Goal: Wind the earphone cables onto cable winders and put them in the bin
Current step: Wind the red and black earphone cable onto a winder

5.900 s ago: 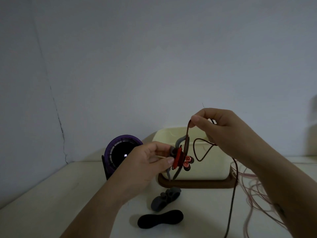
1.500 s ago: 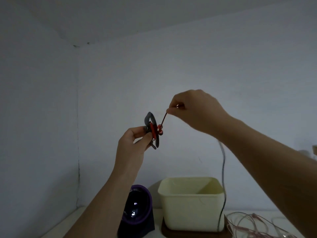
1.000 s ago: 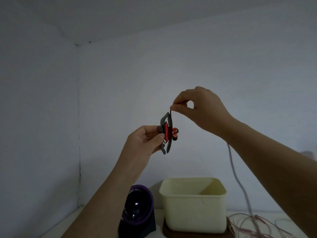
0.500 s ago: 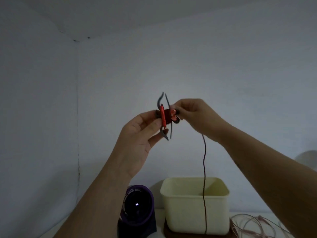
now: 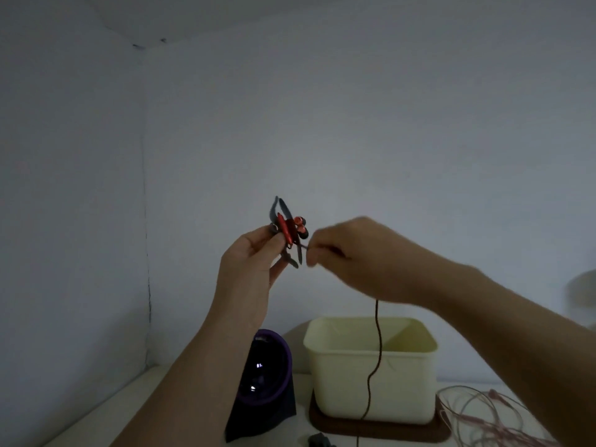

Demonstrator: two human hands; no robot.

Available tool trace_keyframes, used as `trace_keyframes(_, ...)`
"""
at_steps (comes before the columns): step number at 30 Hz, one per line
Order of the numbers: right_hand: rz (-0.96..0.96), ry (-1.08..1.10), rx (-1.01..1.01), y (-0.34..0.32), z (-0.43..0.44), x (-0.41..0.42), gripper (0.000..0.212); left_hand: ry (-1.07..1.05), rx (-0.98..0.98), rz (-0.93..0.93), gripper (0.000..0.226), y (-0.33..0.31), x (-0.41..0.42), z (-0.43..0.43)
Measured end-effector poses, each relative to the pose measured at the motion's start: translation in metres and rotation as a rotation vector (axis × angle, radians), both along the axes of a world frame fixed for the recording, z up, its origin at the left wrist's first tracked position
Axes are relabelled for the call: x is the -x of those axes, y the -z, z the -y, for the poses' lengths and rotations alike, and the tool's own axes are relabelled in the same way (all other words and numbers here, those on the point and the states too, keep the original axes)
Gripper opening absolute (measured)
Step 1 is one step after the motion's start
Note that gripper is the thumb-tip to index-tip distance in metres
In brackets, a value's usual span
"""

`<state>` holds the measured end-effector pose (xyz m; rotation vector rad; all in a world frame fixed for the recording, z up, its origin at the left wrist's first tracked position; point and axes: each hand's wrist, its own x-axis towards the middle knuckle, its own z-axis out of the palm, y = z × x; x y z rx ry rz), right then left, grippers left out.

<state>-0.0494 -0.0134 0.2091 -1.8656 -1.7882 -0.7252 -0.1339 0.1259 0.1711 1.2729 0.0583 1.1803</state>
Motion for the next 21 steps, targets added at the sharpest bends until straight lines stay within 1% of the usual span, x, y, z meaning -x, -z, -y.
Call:
trace_keyframes(3,0.054,0.027,-0.095,-0.019,0.008,-0.006,0.028,-0.06,-0.17,-0.105,0.013,0.01,-0.002,0.006)
trace_keyframes(7,0.062,0.038,-0.15,-0.032,0.012,-0.024,0.018,-0.118,-0.378,-0.197,0.019,0.016,-0.002,0.015)
trace_keyframes(9,0.016,-0.004,-0.163,-0.031,0.014,-0.031,0.02,-0.101,-0.431,-0.232,0.021,0.018,0.0,0.016)
trace_keyframes(12,-0.127,-0.093,-0.205,-0.029,0.018,-0.039,0.022,-0.024,-0.492,-0.284,0.019,0.021,0.005,0.02)
trace_keyframes(14,-0.274,-0.157,-0.19,-0.023,0.016,-0.047,0.026,0.091,-0.476,-0.25,0.018,0.021,0.009,0.026)
trace_keyframes(15,-0.366,-0.2,-0.177,-0.018,0.013,-0.05,0.028,0.175,-0.434,-0.204,0.02,0.02,0.011,0.03)
trace_keyframes(17,-0.574,-0.302,-0.136,-0.003,0.002,-0.053,0.029,0.341,-0.29,-0.096,0.028,0.016,0.012,0.037)
trace_keyframes(19,-0.737,-0.356,-0.141,0.016,-0.011,-0.048,0.024,0.426,-0.151,0.007,0.032,0.012,0.009,0.041)
trace_keyframes(20,-0.759,-0.34,-0.149,0.024,-0.015,-0.043,0.026,0.438,-0.092,0.052,0.032,0.011,0.008,0.042)
trace_keyframes(21,-0.716,-0.302,-0.145,0.032,-0.017,-0.039,0.029,0.432,-0.033,0.09,0.032,0.012,0.006,0.04)
